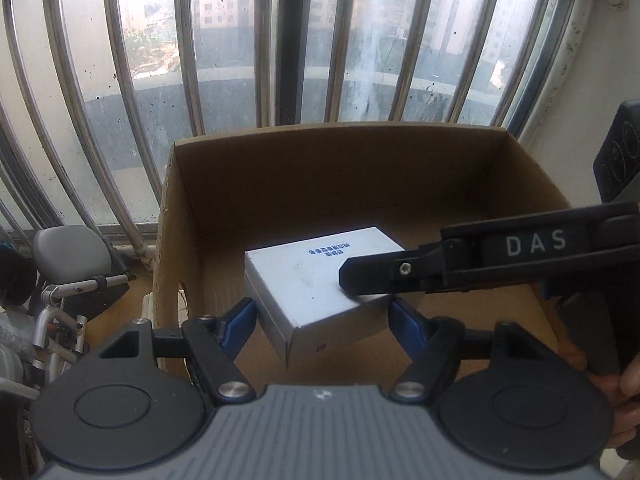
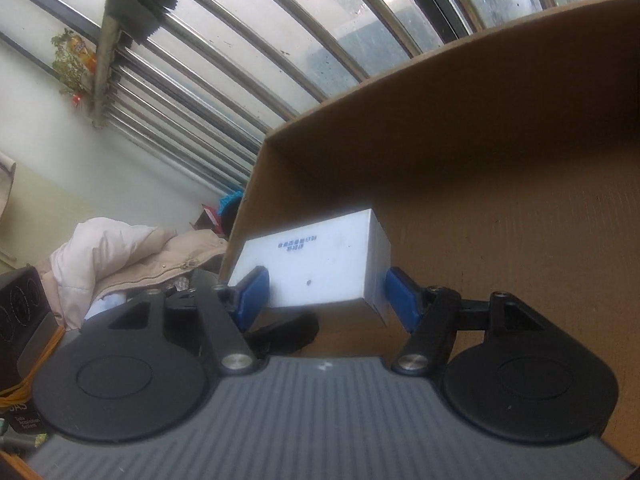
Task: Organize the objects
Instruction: 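Carry the held white box with the right gripper into the cardboard box, then lower the white box onto the cardboard box floor and open the right gripper, then withdraw the right gripper and move it to the purple air-freshener can, then close the right gripper around the purple air-freshener can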
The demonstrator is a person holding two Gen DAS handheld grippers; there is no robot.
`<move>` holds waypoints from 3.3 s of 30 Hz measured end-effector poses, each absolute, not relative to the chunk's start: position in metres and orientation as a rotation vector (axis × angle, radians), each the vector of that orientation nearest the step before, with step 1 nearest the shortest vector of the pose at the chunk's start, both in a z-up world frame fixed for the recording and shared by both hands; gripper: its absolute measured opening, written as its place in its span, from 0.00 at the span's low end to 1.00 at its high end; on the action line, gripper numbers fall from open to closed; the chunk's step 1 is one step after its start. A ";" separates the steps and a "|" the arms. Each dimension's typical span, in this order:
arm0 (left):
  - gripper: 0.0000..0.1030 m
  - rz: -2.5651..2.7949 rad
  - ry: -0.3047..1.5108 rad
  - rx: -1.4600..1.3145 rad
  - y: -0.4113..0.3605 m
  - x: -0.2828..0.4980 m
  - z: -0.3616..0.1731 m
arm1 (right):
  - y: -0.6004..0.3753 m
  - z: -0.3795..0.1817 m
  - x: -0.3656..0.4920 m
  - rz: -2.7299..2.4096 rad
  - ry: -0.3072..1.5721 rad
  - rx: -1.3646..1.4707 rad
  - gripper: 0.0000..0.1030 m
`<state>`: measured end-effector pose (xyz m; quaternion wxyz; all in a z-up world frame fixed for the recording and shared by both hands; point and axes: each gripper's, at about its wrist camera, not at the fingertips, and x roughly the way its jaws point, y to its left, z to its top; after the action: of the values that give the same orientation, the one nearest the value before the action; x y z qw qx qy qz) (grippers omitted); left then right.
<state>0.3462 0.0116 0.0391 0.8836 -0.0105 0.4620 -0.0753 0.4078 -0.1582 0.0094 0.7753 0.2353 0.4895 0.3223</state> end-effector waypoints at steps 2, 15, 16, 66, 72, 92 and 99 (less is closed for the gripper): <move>0.72 -0.144 1.007 -0.046 0.015 0.361 0.031 | -0.156 -0.007 0.424 0.690 1.109 0.527 0.63; 0.72 -0.119 1.074 0.011 0.012 0.378 0.016 | -0.136 -0.045 0.458 0.651 1.224 0.524 0.67; 0.72 -0.123 1.072 0.011 0.012 0.376 0.016 | -0.134 -0.047 0.458 0.652 1.229 0.527 0.68; 0.87 -0.551 0.580 0.176 -0.089 0.052 0.012 | -0.328 -0.026 0.075 0.416 0.696 0.451 0.99; 0.87 -0.618 0.596 0.223 -0.117 0.059 -0.011 | -0.330 -0.051 0.084 0.415 0.705 0.458 0.99; 0.76 -0.708 0.645 0.243 -0.152 0.086 -0.054 | -0.328 -0.081 0.111 0.504 0.714 0.494 0.69; 0.76 -0.697 0.652 0.239 -0.136 0.069 -0.055 | -0.317 -0.083 0.101 0.516 0.727 0.519 0.69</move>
<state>0.0691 -0.1358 -0.0550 0.8814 0.1146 0.3132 -0.3345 0.1005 -0.3172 -0.0825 0.8699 0.2481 0.3476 0.2468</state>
